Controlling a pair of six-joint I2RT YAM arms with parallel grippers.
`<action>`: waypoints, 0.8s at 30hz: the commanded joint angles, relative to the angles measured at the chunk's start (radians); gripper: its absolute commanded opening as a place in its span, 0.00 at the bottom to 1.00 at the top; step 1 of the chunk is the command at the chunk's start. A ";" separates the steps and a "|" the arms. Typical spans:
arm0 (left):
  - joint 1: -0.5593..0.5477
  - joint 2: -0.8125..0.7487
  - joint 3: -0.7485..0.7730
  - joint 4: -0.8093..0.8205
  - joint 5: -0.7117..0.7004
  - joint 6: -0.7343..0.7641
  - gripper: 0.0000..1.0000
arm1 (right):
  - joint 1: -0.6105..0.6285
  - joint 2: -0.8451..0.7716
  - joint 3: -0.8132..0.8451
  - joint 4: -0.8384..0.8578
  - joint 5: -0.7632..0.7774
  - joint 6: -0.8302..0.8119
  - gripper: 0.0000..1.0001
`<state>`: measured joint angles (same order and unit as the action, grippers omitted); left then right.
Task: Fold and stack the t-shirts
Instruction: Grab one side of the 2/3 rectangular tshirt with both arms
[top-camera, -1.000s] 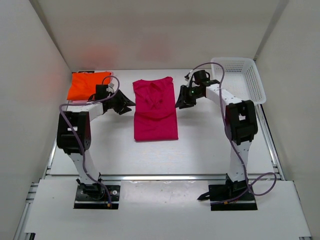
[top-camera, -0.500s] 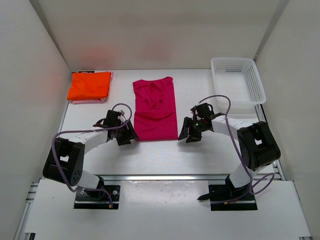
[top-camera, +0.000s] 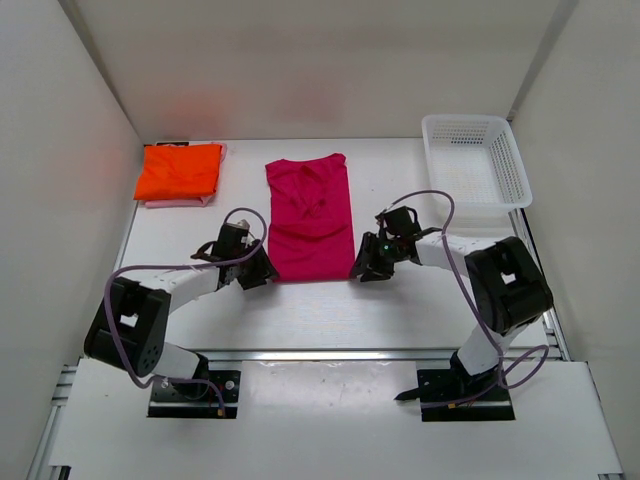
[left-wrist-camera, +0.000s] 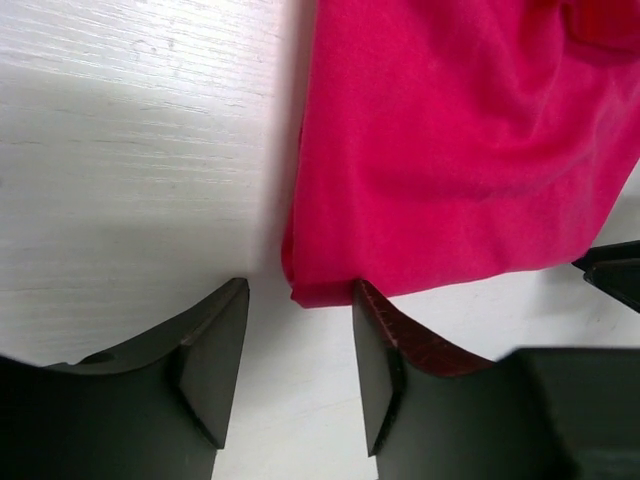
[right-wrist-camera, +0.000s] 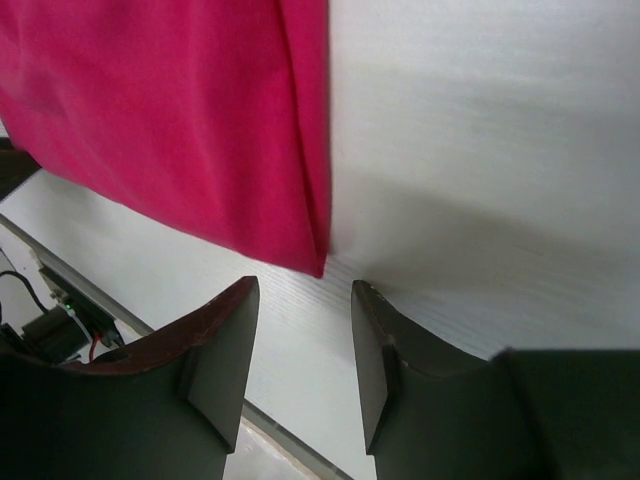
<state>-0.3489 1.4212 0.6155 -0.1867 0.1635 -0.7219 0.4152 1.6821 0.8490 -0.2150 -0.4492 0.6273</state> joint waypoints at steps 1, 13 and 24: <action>-0.022 0.010 -0.013 0.039 -0.022 -0.034 0.55 | 0.007 0.037 0.031 0.029 0.038 0.005 0.40; -0.059 0.048 -0.008 0.119 -0.039 -0.089 0.02 | 0.007 0.094 0.042 0.034 -0.028 0.002 0.07; -0.016 -0.054 0.171 -0.003 0.002 -0.044 0.00 | -0.015 -0.050 0.173 -0.105 -0.006 -0.054 0.00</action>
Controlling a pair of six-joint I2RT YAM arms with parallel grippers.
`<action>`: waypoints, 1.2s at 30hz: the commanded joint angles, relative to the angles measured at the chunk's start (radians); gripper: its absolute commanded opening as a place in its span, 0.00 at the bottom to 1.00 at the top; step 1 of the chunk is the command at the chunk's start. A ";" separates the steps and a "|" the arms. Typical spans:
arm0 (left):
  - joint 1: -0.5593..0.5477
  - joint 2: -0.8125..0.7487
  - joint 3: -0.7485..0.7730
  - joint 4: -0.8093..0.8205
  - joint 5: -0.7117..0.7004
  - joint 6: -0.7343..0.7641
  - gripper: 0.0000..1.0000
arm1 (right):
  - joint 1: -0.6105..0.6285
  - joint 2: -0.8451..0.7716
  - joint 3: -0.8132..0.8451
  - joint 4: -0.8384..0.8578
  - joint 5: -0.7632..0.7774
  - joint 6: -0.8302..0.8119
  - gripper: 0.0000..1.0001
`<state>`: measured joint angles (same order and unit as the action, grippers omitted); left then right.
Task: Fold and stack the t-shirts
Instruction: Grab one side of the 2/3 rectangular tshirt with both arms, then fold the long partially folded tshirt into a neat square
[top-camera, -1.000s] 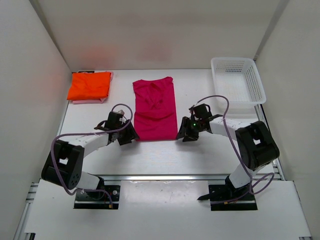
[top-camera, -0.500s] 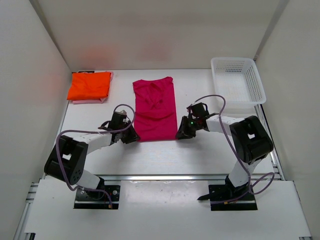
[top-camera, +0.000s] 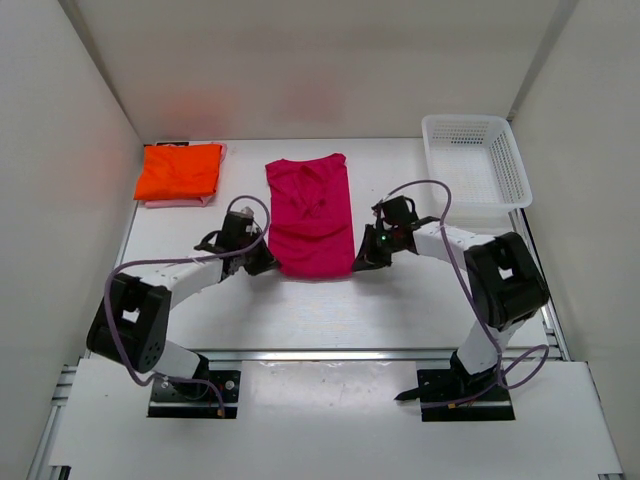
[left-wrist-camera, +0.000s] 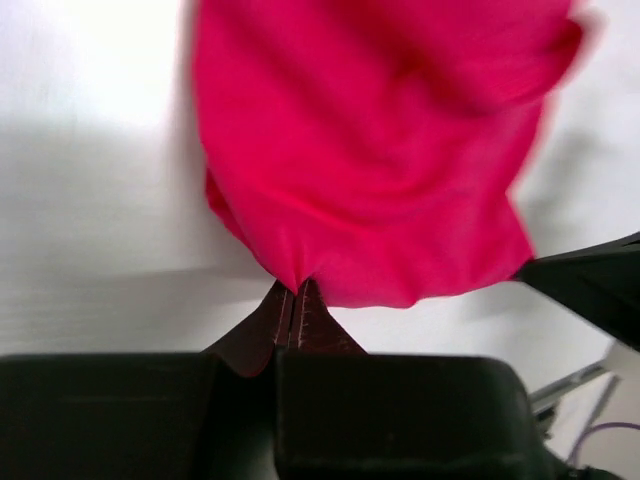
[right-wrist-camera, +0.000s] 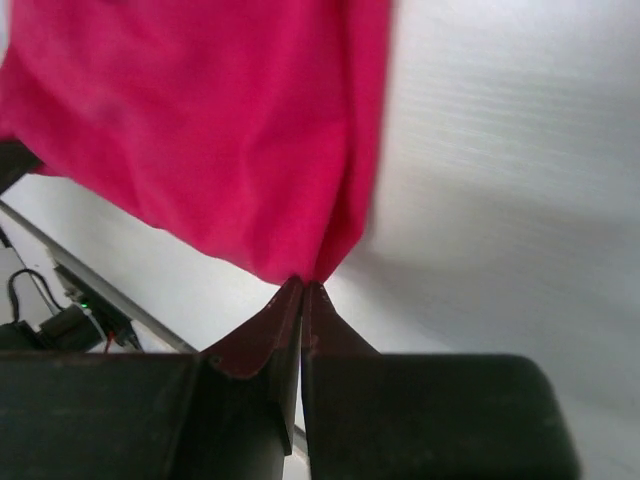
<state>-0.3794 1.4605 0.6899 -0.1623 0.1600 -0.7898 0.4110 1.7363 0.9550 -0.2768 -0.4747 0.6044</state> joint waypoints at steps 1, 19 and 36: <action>0.017 -0.126 0.123 -0.058 0.003 0.030 0.00 | -0.015 -0.121 0.083 -0.047 0.028 -0.040 0.00; -0.070 -0.682 -0.167 -0.416 0.081 0.038 0.00 | 0.175 -0.616 -0.292 -0.202 0.067 0.037 0.00; -0.176 -0.913 -0.238 -0.681 0.118 -0.051 0.00 | 0.264 -0.851 -0.401 -0.317 -0.041 0.114 0.00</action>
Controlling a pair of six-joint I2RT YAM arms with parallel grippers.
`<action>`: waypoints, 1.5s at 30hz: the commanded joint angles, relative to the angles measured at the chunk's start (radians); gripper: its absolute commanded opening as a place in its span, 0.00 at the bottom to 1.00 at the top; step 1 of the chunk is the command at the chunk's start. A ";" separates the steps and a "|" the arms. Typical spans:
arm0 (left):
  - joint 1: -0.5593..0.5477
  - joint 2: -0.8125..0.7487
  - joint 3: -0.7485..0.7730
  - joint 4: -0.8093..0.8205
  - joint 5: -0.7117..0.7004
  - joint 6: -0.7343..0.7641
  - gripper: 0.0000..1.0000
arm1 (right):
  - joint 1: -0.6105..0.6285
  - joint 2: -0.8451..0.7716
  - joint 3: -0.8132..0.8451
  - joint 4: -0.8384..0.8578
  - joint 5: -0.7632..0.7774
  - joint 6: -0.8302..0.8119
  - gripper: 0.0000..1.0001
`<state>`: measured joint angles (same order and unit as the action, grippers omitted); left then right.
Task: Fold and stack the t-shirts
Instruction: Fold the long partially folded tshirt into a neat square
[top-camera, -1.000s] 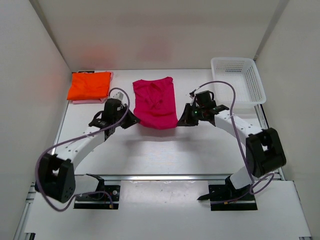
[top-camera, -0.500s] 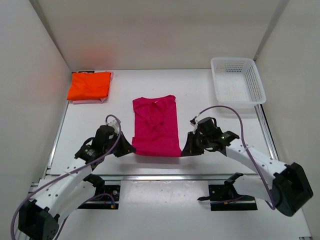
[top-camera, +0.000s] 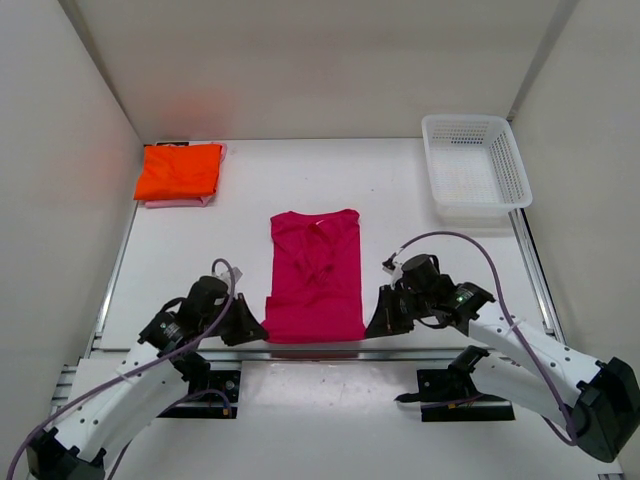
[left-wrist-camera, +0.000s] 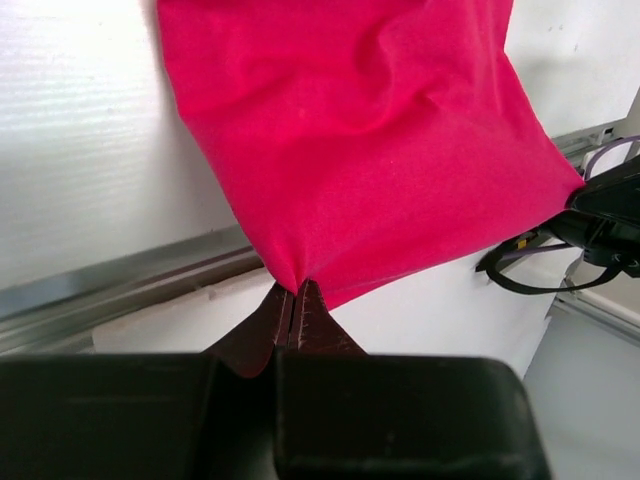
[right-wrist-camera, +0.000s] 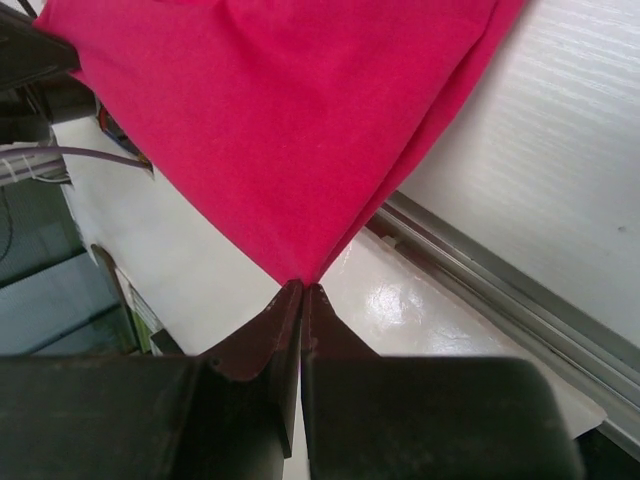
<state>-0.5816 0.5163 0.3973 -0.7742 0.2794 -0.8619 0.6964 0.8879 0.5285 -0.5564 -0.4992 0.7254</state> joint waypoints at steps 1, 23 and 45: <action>0.037 0.043 0.080 -0.054 0.019 0.037 0.00 | -0.040 0.006 0.034 -0.037 -0.030 -0.026 0.00; 0.336 0.898 0.633 0.380 0.023 0.210 0.00 | -0.383 0.759 0.826 -0.148 -0.022 -0.426 0.00; 0.469 1.332 1.048 0.524 0.189 0.139 0.62 | -0.477 1.143 1.360 -0.189 0.131 -0.443 0.46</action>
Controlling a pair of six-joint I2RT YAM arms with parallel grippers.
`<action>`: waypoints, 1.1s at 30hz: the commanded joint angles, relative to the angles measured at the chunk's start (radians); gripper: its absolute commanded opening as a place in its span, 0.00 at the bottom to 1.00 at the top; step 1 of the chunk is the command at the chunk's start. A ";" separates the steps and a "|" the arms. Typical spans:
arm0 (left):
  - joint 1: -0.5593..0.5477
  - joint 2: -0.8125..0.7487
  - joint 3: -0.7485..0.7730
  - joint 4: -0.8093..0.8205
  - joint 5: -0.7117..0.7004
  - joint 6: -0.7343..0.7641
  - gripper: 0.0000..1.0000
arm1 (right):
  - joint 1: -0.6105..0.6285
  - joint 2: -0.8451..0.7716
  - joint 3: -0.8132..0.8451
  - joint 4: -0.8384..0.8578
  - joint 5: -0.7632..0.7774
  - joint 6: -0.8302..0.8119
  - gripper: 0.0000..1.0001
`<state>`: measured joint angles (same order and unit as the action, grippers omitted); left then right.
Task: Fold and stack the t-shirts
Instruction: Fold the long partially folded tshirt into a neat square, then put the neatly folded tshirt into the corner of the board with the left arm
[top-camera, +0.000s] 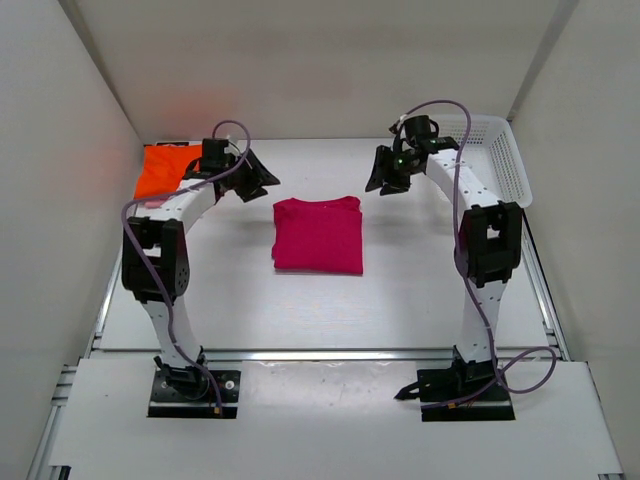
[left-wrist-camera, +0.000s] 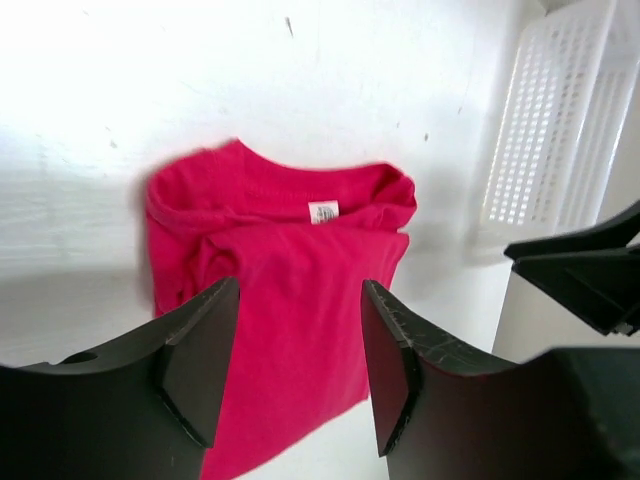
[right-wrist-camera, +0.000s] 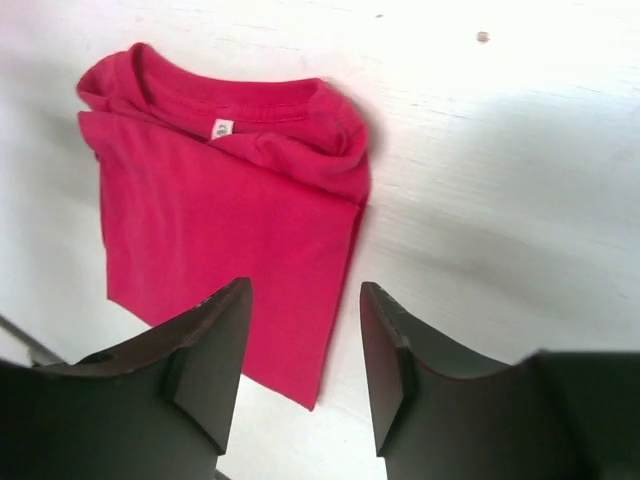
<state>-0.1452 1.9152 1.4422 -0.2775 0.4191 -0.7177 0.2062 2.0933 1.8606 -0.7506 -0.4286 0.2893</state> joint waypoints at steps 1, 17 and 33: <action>0.029 -0.083 -0.031 0.034 0.026 0.004 0.63 | 0.019 -0.076 0.009 0.013 0.067 -0.012 0.46; -0.027 -0.096 -0.233 0.167 -0.141 0.123 0.56 | 0.006 -0.090 -0.350 0.364 -0.044 0.042 0.39; -0.085 0.057 -0.089 0.187 -0.177 0.077 0.55 | -0.008 0.045 -0.281 0.421 -0.105 0.079 0.38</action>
<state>-0.2153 1.9640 1.2995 -0.1017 0.2504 -0.6312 0.2070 2.1304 1.5291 -0.3721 -0.5095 0.3622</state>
